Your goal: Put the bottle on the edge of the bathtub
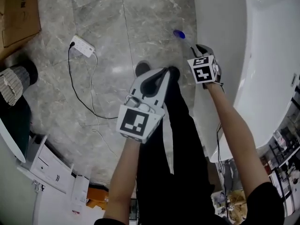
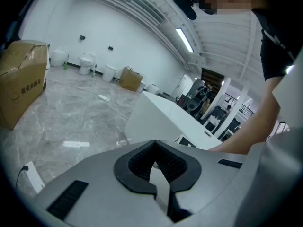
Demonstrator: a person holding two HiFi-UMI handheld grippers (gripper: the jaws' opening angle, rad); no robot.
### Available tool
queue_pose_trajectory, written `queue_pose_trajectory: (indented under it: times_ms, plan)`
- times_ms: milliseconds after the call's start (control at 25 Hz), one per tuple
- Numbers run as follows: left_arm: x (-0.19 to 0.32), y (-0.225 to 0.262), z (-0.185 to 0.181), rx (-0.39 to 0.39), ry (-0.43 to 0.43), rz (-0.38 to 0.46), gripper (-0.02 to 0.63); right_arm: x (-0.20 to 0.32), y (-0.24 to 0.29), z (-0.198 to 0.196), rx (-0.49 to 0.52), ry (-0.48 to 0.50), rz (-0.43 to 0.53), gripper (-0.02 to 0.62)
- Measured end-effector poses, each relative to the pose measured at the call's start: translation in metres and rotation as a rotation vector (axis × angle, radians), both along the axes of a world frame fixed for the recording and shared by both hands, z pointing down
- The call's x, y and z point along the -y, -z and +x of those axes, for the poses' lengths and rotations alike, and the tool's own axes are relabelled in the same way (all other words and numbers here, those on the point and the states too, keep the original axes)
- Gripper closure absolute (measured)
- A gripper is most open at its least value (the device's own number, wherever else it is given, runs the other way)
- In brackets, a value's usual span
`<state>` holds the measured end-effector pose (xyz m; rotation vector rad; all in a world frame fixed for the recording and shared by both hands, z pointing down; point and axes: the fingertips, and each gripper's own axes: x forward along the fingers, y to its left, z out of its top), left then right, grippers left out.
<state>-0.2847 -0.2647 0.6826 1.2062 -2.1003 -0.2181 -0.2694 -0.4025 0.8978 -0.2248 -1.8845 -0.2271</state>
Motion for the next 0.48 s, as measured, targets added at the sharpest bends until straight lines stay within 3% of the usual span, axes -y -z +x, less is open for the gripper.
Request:
queue_pose_trajectory:
  times_ms: [480]
  plan:
    - [0.009,0.168,0.055,0.046,0.037,0.011,0.595,-0.007,0.183,0.04,0.115,-0.05,-0.107,0.525]
